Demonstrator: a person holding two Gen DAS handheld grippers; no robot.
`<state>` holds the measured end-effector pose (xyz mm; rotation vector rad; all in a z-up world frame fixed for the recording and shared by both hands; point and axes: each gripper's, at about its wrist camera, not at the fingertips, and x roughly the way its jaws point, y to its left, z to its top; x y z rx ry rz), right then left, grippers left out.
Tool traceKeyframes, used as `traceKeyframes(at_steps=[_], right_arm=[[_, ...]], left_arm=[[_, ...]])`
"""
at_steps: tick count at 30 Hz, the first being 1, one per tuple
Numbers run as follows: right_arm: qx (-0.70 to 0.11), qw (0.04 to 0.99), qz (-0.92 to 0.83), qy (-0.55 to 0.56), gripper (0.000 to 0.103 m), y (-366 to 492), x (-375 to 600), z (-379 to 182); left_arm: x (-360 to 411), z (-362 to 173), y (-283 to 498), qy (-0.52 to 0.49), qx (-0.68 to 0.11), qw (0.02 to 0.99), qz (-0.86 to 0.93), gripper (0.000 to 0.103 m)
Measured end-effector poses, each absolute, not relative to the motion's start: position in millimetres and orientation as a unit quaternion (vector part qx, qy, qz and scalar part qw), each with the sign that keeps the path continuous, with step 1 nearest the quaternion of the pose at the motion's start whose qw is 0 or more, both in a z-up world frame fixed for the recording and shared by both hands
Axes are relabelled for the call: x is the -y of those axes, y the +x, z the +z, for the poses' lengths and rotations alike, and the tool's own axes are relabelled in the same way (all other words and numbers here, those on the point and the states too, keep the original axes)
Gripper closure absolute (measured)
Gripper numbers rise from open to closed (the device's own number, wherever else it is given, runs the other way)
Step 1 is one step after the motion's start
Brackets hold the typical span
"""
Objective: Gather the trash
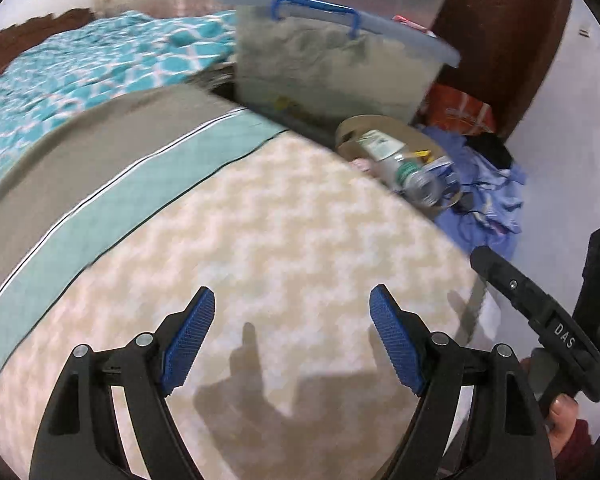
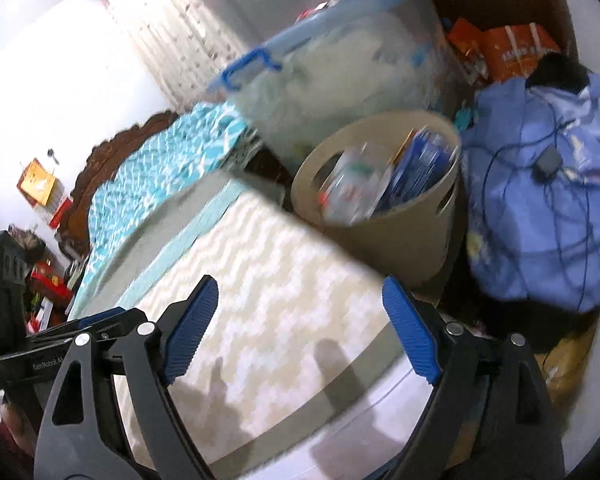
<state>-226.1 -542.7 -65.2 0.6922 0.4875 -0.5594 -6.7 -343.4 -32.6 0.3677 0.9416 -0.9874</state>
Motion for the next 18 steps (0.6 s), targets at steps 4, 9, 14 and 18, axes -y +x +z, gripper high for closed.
traceKeyframes(at_steps=[4,9,14,18], right_arm=[[-0.242,0.878,-0.259,0.321,0.017,-216.9,515.1,-64.3],[-0.242,0.888,-0.251,0.300,0.012,-201.7,469.3,-52.1],[-0.237,0.891,-0.261,0.287,0.006,-197.4,443.7,-42.9],[-0.231,0.891,-0.275,0.277,0.003,-197.3,427.9,-36.1]], left_arm=[[301.3,-31.7,-2.1,0.162,-0.425,0.787,-0.417,0.027],[247.1,-29.7,5.6,0.142,-0.418,0.813,-0.380,0.027],[205.4,-22.9,8.0,0.122,-0.401,0.836,-0.355,0.023],[188.0,-17.4,3.8,0.115,-0.388,0.844,-0.351,0.022]])
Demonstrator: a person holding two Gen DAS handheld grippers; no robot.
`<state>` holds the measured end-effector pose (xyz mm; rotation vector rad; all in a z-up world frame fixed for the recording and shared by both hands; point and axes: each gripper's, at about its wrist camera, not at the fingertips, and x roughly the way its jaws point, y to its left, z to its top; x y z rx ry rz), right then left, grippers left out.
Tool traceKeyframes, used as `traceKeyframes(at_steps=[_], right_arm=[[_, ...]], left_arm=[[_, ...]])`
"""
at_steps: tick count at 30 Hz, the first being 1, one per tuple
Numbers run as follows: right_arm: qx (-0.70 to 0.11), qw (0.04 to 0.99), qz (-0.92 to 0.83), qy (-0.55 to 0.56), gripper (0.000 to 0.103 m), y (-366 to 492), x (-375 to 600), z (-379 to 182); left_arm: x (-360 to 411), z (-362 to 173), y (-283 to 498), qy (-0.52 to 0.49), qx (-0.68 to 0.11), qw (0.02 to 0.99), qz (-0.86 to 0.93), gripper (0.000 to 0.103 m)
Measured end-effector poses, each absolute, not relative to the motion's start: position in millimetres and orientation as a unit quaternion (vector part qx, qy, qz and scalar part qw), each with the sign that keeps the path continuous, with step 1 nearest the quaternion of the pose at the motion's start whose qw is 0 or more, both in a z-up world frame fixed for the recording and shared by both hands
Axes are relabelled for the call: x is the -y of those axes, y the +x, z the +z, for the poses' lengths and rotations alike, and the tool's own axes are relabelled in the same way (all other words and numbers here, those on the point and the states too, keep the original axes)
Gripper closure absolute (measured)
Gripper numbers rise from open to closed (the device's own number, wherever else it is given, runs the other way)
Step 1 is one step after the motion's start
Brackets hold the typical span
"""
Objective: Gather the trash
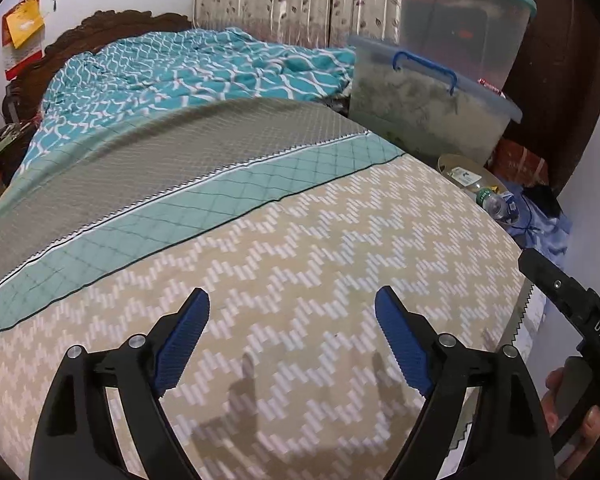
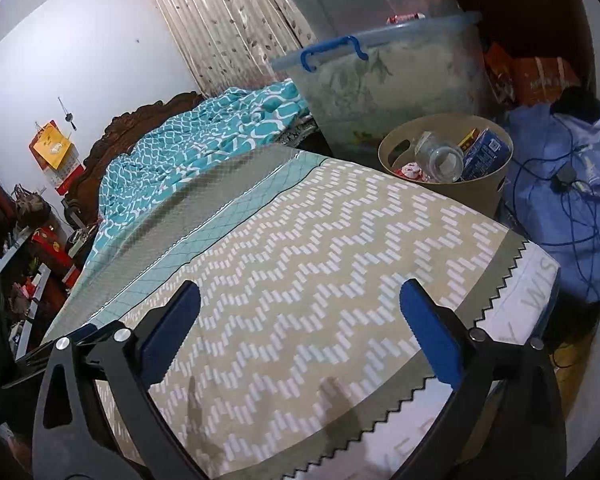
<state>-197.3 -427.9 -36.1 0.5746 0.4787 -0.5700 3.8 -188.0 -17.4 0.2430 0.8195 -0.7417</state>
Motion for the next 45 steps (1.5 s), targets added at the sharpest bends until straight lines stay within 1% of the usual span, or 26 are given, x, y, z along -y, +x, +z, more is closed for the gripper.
traceKeyframes(at_steps=[1,4,6,8,17,28,34,45], right_arm=[[-0.229,0.892,-0.276,0.276,0.003,-197.6,425.2,-34.7],[-0.226,0.891,-0.284,0.272,0.003,-199.6,419.2,-30.1],[-0.222,0.893,-0.284,0.270,0.003,-201.6,418.3,-26.6],[-0.217,0.894,-0.286,0.270,0.003,-204.5,417.6,-22.5],[-0.199,0.893,-0.295,0.276,0.003,-216.3,420.5,-12.3],[-0.203,0.882,-0.306,0.294,0.003,-228.1,433.3,-18.4],[-0.220,0.875,-0.304,0.305,0.003,-233.5,437.4,-25.3],[-0.214,0.874,-0.313,0.302,0.003,-241.6,440.7,-20.9]], left_arm=[[184.5,-15.8,2.4,0.114,-0.385,0.846,-0.350,0.021],[177.6,-11.3,-1.1,0.111,-0.374,0.851,-0.351,0.014],[175.4,-7.5,-4.0,0.112,-0.365,0.855,-0.351,0.012],[174.5,-3.9,-7.4,0.111,-0.359,0.856,-0.354,0.008],[184.5,-1.3,-18.7,0.117,-0.367,0.846,-0.368,0.008],[196.6,2.6,-30.4,0.133,-0.366,0.841,-0.375,0.008],[196.0,6.0,-37.4,0.137,-0.354,0.846,-0.375,0.008],[199.8,9.6,-50.5,0.141,-0.338,0.842,-0.396,0.008]])
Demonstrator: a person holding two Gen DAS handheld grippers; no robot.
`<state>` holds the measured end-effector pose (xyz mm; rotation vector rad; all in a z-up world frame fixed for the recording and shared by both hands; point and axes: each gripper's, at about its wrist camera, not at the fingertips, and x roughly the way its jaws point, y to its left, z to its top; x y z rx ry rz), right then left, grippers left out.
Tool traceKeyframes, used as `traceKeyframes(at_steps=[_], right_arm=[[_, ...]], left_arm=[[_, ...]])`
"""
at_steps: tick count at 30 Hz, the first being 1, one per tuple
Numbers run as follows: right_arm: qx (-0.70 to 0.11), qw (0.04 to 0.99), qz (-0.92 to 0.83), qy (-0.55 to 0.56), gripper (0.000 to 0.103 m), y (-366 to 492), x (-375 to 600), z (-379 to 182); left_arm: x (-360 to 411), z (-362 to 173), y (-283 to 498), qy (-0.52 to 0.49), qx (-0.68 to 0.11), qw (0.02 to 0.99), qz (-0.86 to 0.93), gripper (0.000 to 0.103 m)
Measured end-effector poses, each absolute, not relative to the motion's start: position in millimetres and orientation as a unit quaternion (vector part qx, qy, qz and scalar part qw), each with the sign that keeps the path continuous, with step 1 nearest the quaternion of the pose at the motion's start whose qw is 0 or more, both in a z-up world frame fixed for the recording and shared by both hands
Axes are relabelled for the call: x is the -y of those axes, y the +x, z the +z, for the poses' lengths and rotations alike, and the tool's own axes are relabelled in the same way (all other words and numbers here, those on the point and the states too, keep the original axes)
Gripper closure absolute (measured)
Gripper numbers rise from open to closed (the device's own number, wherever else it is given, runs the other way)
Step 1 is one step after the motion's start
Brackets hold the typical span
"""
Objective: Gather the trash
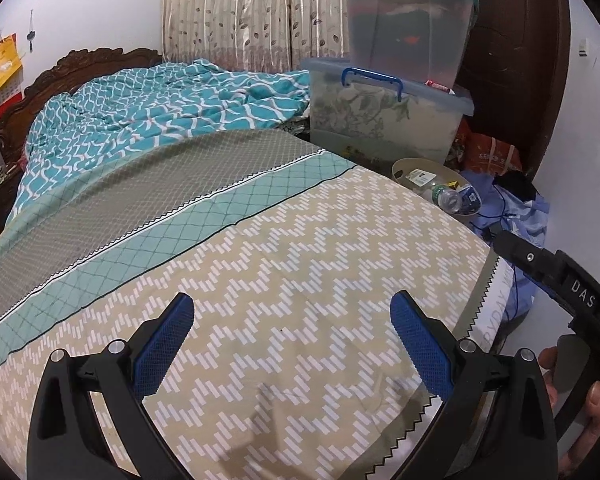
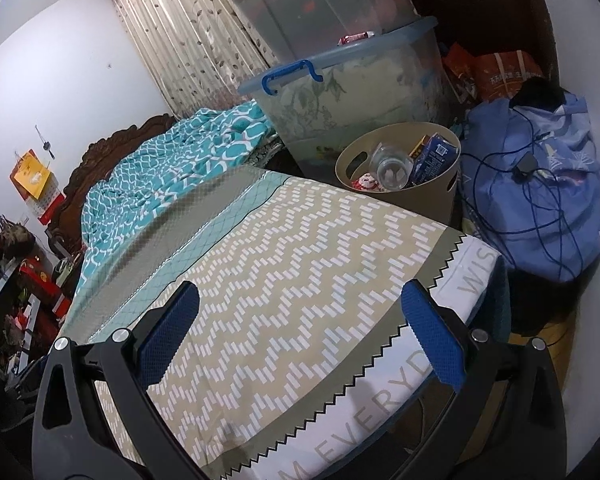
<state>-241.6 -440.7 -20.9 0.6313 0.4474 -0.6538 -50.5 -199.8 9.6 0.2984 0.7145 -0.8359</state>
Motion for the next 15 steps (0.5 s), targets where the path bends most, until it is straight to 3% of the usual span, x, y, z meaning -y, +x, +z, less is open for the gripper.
traceKeyframes(at_steps=[15], right_arm=[[-0.225,0.874,-0.310,0.299,0.003,-240.8,429.4,-20.8]], left_arm=[[201.3,8.9,-45.4,0.165,-0.343,0.845,-0.375,0.008]])
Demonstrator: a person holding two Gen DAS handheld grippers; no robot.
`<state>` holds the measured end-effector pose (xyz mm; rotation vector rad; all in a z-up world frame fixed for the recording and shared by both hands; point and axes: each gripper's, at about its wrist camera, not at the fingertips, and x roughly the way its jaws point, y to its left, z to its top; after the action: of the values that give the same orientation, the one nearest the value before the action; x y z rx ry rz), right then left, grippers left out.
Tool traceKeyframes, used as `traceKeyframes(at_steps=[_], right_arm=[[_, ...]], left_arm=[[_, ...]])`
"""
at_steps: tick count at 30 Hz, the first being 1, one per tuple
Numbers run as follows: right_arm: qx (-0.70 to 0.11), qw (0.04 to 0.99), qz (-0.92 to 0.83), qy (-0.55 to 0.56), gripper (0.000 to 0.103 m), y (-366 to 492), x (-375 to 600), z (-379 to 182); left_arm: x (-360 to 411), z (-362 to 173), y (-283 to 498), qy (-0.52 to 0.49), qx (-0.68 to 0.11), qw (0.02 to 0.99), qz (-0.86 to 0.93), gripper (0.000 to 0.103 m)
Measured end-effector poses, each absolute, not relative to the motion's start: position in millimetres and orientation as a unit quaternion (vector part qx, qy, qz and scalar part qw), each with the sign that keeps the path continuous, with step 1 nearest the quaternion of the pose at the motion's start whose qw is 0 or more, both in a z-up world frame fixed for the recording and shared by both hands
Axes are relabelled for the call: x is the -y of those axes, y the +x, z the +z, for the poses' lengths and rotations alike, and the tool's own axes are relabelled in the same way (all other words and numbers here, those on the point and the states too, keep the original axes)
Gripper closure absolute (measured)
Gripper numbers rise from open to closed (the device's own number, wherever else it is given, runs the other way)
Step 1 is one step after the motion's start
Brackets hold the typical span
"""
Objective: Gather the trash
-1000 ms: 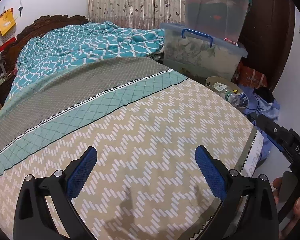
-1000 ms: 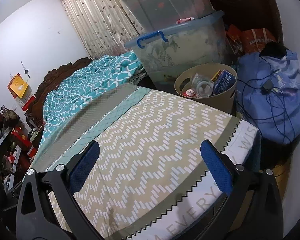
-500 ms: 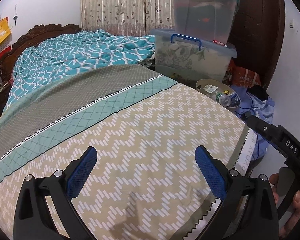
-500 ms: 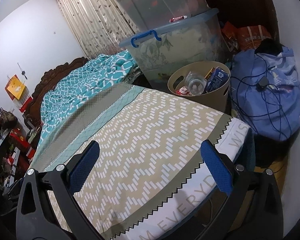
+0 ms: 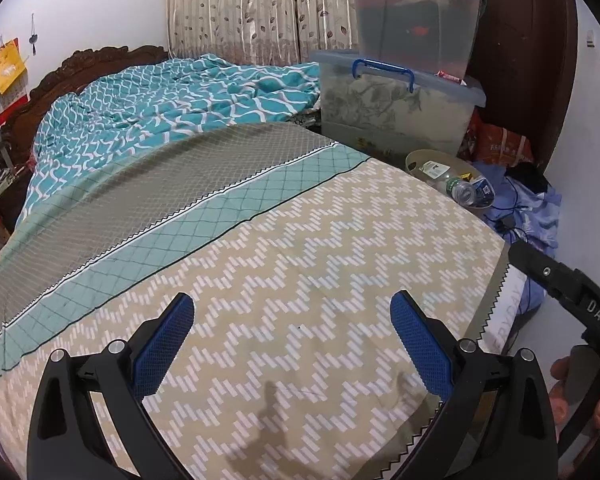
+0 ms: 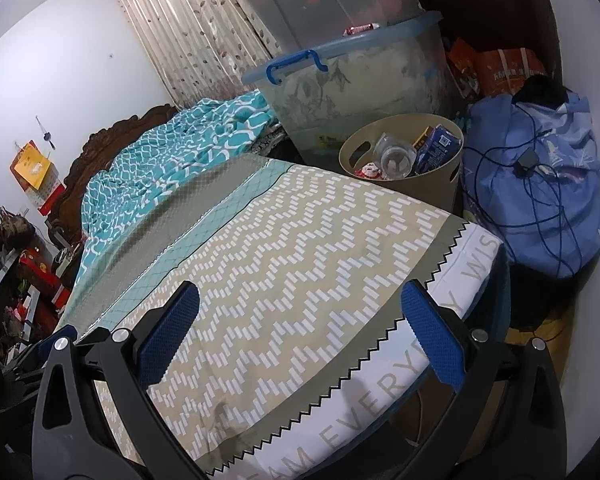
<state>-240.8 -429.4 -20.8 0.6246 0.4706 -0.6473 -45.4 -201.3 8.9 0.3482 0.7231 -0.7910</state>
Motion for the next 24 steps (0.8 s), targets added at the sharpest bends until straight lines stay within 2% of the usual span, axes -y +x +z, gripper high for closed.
traceKeyframes(at_steps=[24], right_arm=[[-0.226,0.880,-0.299,0.290,0.003,-236.4,418.5,-18.3]], left_arm=[[204.8,3.5,-48.0,0.189,-0.345,0.851,-0.348,0.008]])
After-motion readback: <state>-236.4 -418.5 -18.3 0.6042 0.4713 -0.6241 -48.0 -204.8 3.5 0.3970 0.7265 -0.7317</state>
